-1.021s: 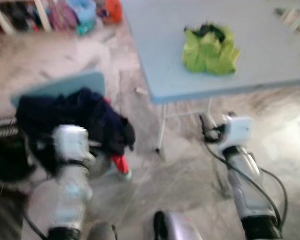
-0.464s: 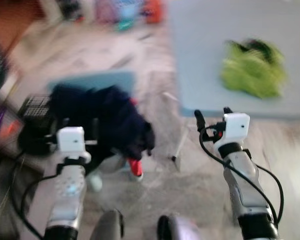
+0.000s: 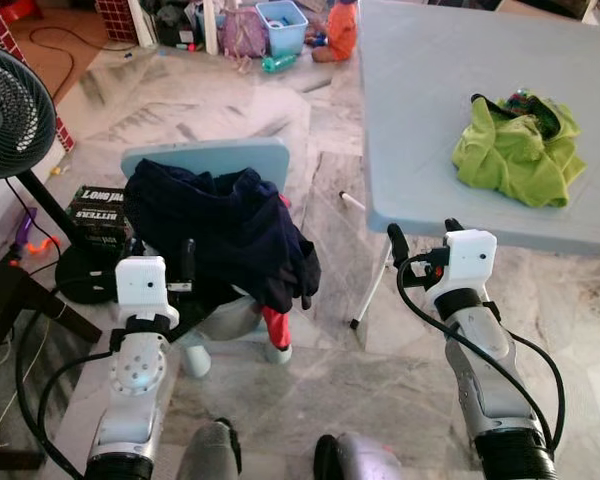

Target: Hang hanger

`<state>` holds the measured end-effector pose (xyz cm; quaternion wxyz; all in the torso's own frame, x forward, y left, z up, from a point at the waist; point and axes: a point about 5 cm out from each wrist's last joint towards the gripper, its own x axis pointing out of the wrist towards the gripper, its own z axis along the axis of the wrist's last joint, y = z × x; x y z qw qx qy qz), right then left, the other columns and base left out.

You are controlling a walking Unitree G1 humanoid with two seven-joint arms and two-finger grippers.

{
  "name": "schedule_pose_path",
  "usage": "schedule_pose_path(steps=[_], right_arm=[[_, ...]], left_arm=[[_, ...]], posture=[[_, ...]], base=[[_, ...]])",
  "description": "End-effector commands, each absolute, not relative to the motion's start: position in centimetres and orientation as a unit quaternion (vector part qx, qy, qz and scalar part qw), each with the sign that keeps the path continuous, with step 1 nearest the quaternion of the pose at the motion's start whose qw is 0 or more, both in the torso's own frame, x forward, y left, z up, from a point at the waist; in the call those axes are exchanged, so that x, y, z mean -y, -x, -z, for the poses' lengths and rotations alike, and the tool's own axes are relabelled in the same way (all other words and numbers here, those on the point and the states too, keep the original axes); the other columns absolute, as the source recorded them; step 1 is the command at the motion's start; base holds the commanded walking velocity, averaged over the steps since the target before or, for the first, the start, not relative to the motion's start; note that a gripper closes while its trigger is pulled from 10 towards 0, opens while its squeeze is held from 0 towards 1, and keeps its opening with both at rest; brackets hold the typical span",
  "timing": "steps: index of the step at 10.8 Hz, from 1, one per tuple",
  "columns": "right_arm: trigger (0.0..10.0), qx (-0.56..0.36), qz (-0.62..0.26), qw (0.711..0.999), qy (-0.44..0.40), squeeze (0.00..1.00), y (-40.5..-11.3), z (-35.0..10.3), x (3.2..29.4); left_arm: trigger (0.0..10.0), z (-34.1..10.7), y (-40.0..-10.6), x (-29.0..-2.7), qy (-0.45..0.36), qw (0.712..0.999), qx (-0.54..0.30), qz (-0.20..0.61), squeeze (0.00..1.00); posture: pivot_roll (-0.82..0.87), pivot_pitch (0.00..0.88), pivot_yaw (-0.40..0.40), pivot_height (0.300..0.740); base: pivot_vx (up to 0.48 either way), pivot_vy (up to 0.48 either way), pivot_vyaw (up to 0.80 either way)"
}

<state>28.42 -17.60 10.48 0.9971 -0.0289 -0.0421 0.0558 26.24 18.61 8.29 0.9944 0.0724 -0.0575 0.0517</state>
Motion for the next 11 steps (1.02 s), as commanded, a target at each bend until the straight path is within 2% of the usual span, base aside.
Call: schedule_pose_path(steps=[1, 4, 7, 9, 10, 11], right_arm=[[10.0, 0.044, -0.051, 0.997, 0.031, 0.0, -28.4, -10.5, 17.8], [10.0, 0.058, -0.056, 0.997, 0.019, 0.0, -28.6, -11.2, 17.4], [10.0, 0.117, -0.065, 0.991, -0.006, 0.0, -29.3, -14.6, 16.6], [10.0, 0.092, -0.068, 0.993, 0.005, 0.0, -28.7, -13.0, 16.8], [10.0, 0.078, -0.068, 0.995, 0.012, 0.0, -28.2, -12.4, 17.0], [10.0, 0.076, -0.071, 0.994, 0.019, 0.0, -28.1, -12.5, 17.2]], left_arm=[[10.0, -8.3, -26.3, -18.5, -0.075, 0.994, 0.059, -0.047, 0.0], [10.0, -8.6, -26.3, -18.1, -0.081, 0.994, 0.067, -0.036, 0.0], [10.0, -9.0, -26.4, -18.1, -0.091, 0.992, 0.077, -0.033, 0.0], [10.0, -9.0, -26.5, -18.1, -0.109, 0.99, 0.083, -0.029, 0.0], [10.0, -8.9, -26.8, -18.5, -0.1, 0.991, 0.076, -0.035, 0.0], [10.0, -8.4, -27.9, -18.3, -0.056, 0.998, 0.04, -0.014, 0.0]], posture=[[0.02, 0.152, -0.069, 0.74], [0.02, 0.151, -0.068, 0.74], [0.02, 0.152, -0.066, 0.74], [0.02, 0.156, -0.073, 0.74], [0.02, 0.162, -0.078, 0.74], [0.01, 0.17, -0.088, 0.74]], base=[[0.27, 0.0, 0.0], [0.298, 0.0, 0.0], [0.289, 0.0, 0.0], [0.0, 0.0, 0.0], [0.0, 0.0, 0.0], [0.0, 0.0, 0.0]])
